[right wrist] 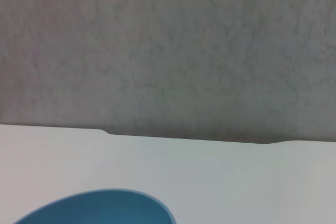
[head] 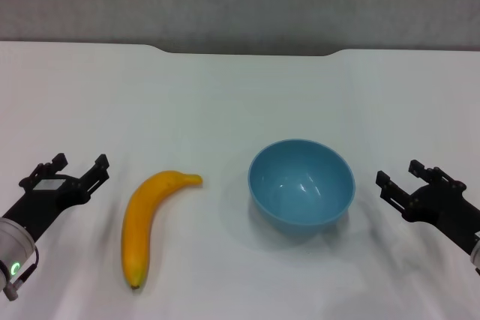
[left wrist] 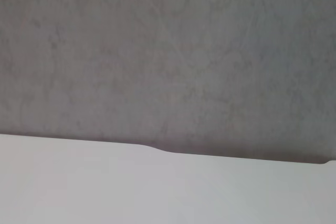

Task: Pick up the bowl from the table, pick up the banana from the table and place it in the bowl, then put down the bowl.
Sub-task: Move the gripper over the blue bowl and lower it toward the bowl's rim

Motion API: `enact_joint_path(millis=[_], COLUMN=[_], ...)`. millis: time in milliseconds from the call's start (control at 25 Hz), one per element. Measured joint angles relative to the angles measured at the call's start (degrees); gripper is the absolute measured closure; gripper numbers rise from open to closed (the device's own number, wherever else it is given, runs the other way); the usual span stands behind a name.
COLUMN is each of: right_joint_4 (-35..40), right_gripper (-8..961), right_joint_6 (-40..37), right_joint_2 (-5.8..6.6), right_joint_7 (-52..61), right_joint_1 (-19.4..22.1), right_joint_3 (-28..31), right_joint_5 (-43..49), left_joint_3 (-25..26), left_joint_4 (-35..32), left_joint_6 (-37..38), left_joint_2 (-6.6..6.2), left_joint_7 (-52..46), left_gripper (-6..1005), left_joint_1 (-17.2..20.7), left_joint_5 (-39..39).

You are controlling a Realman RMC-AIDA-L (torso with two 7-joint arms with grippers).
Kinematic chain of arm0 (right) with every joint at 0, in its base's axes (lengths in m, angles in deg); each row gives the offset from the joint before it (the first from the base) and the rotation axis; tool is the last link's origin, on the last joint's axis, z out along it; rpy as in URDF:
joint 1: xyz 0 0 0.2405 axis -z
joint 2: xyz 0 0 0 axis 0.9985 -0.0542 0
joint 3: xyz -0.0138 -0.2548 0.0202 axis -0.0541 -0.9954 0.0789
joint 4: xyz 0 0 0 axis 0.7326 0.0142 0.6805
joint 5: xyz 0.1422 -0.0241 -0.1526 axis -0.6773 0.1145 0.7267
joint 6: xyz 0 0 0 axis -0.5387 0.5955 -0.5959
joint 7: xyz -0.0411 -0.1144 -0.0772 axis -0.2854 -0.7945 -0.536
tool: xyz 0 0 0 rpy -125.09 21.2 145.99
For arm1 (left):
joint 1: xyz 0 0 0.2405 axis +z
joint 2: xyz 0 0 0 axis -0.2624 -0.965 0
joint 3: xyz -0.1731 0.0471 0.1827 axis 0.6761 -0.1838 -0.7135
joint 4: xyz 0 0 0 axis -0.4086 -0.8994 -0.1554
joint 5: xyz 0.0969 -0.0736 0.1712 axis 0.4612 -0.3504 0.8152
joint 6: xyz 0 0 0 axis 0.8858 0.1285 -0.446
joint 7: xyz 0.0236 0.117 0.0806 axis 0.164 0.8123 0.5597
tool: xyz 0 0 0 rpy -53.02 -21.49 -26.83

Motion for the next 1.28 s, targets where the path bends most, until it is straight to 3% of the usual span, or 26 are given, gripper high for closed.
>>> enact_joint_path(millis=[240, 560, 680, 760, 880, 920, 1000, 1120, 1280], right_joint_4=[-1.19, -7.03, -14.18, -23.3, -35.44, -38.83, -46.5, -57.66, -61.09], right_gripper=[244, 245, 245, 245, 245, 245, 245, 245, 245], right_joint_6=[0.2, -1.27, -8.54, -16.86, -28.08, -31.4, -38.77, -47.8, -49.25], right_joint_2=[0.01, 0.69, 2.74, 5.4, 7.62, 7.95, 8.79, 10.28, 11.57], right_joint_7=[0.47, 1.52, 6.36, 12.15, 19.13, 21.31, 27.1, 37.47, 42.64], right_joint_1=[0.29, 0.68, 1.8, 3.78, 6.63, 7.55, 9.61, 12.71, 13.52], right_joint_3=[-0.18, -0.49, 0.14, 0.76, 2.25, 2.74, 3.36, 3.29, 3.39], right_joint_5=[0.14, 1.52, 6.73, 12.19, 20.26, 23.2, 30.67, 42.87, 46.34], left_joint_3=[-0.94, -0.82, 0.0, 0.18, 0.44, 0.62, 0.65, 0.7, 2.1], left_joint_4=[2.05, 13.27, 22.18, 30.02, 38.42, 41.31, 42.34, 44.48, 45.1], left_joint_6=[-0.6, 0.25, 6.27, 12.74, 20.62, 23.72, 24.74, 26.22, 25.12], left_joint_2=[-0.2, -0.84, -1.61, -2.18, -2.47, -2.44, -2.5, -3.93, -6.21], left_joint_7=[-2.41, -4.66, -10.76, -16.47, -24.74, -31.13, -34.48, -45.91, -62.89], left_gripper=[170, 170, 170, 170, 170, 170, 169, 169, 169], left_joint_1=[0.88, 6.77, 9.54, 11.48, 13.71, 14.35, 14.49, 14.48, 12.91], left_joint_5=[0.44, 2.68, 9.24, 15.86, 25.38, 31.81, 34.62, 42.5, 56.24])
